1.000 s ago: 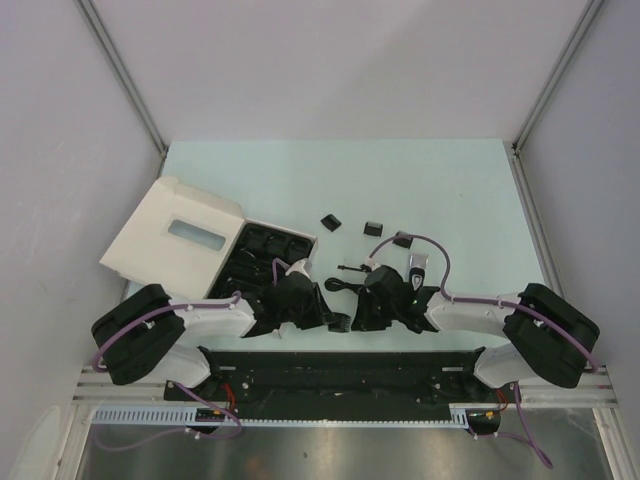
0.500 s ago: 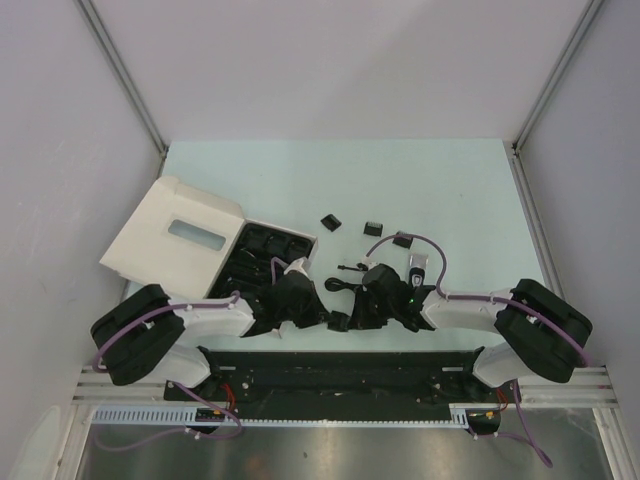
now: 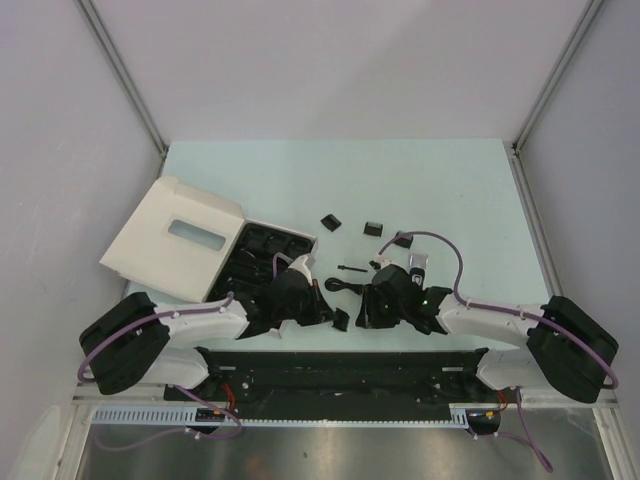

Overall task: Sort the hair-cutting tools
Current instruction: Pick up the haircut tool at the center of the board.

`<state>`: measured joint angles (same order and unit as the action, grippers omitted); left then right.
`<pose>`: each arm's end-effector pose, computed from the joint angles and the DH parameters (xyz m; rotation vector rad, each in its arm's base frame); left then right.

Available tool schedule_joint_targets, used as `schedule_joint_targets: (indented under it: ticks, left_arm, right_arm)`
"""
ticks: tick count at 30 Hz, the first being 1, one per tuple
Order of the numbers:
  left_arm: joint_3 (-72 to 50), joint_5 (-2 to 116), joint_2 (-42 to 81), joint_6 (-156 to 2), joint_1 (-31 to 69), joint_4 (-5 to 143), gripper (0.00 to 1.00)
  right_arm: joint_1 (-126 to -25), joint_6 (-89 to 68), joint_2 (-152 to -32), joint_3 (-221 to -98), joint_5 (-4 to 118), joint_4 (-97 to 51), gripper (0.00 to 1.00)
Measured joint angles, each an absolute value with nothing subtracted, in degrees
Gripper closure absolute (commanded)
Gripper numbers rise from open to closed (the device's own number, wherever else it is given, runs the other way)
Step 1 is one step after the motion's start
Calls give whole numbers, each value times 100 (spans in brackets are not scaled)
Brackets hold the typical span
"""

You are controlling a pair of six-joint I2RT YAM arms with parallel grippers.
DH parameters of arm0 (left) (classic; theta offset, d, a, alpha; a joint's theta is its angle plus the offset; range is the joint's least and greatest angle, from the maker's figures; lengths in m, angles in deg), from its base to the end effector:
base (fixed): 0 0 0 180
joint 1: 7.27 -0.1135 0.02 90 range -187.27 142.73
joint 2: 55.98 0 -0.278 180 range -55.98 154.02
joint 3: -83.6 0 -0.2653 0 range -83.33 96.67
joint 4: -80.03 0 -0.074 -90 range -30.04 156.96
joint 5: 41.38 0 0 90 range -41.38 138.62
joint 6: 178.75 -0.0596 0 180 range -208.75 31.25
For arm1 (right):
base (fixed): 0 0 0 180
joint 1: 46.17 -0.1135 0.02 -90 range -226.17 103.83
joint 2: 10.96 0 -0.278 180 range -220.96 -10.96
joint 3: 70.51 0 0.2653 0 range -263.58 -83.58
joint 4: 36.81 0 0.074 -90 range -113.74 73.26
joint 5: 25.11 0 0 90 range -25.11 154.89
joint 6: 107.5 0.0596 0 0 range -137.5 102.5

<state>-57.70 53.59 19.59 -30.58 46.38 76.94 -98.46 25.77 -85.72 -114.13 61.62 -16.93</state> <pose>0.1530 -0.2167 0.1379 -0.0485 2.5249 -1.0373 0.1551 0.2062 0.1407 -0.2331 2.6180 0.7393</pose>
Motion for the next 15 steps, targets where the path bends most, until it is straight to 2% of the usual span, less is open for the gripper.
schedule_joint_targets:
  ticks: [8, 15]
  left_arm:
    - [-5726, 5394, 1661, -3438, 4553, 7419, 100]
    - [-5726, 5958, 767, -4009, 3689, 7137, 100]
  right_arm:
    - [-9689, 2531, -7680, -11402, 6464, -1109, 58]
    - [-9549, 2511, -7073, -11402, 6626, -736, 57]
